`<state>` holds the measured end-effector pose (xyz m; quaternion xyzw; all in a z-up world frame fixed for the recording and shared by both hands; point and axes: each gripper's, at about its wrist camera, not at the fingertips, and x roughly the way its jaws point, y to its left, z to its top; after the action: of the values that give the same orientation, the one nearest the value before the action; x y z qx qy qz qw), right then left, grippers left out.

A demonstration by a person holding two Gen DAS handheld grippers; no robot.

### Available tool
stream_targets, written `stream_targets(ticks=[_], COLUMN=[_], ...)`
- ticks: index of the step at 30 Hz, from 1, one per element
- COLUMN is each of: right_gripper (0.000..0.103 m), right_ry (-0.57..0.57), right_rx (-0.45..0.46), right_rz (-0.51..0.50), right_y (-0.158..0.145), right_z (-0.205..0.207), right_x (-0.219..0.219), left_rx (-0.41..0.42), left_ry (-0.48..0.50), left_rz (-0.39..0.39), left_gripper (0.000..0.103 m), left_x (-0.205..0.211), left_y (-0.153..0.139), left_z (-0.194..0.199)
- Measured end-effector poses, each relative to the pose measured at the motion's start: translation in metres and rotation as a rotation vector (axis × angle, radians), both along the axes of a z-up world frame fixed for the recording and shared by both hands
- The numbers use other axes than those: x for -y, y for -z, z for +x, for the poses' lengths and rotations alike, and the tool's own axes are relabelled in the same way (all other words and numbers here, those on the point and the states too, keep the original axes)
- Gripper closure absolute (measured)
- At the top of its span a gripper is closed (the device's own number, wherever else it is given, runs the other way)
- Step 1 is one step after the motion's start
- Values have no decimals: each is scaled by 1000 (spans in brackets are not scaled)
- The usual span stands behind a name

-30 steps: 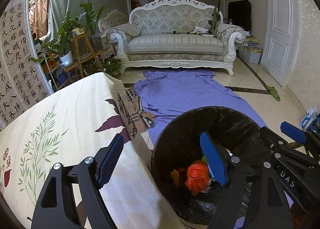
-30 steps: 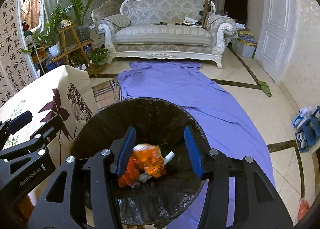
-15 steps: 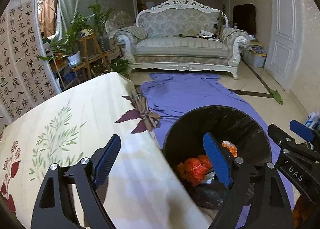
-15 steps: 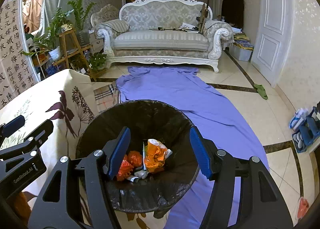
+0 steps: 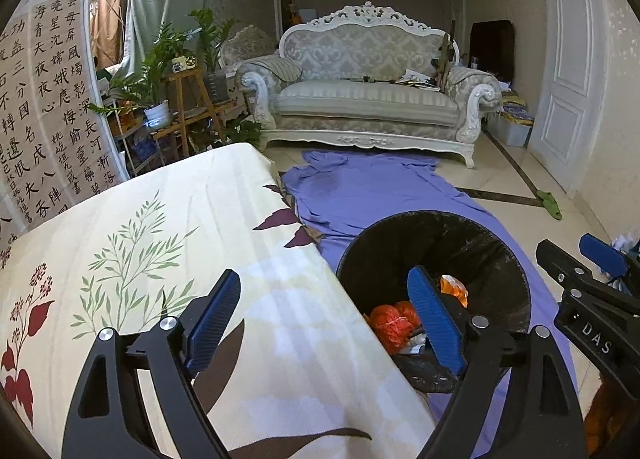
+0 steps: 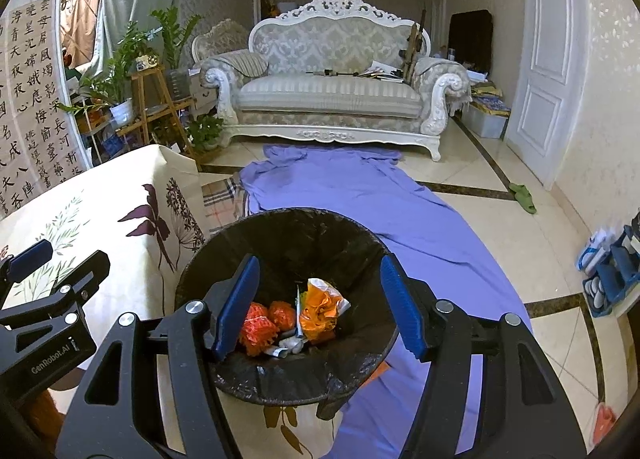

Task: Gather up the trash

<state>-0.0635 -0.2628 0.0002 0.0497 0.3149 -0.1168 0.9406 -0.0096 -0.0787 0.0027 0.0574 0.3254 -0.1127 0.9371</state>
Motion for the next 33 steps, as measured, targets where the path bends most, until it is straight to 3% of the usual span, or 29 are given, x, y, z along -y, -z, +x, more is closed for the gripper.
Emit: stream_targets(ticks=[33], right_gripper=[41], right_ry=[-1], right_rx=[17], right_rz=[-19], right_y=[-5], right_z=[-4], right_x=[-5], left_rx=[7], left_ry=[-10], left_rz=[-19], left_gripper=[20], left_x=[-9], left_y=[-5], left_z=[-3])
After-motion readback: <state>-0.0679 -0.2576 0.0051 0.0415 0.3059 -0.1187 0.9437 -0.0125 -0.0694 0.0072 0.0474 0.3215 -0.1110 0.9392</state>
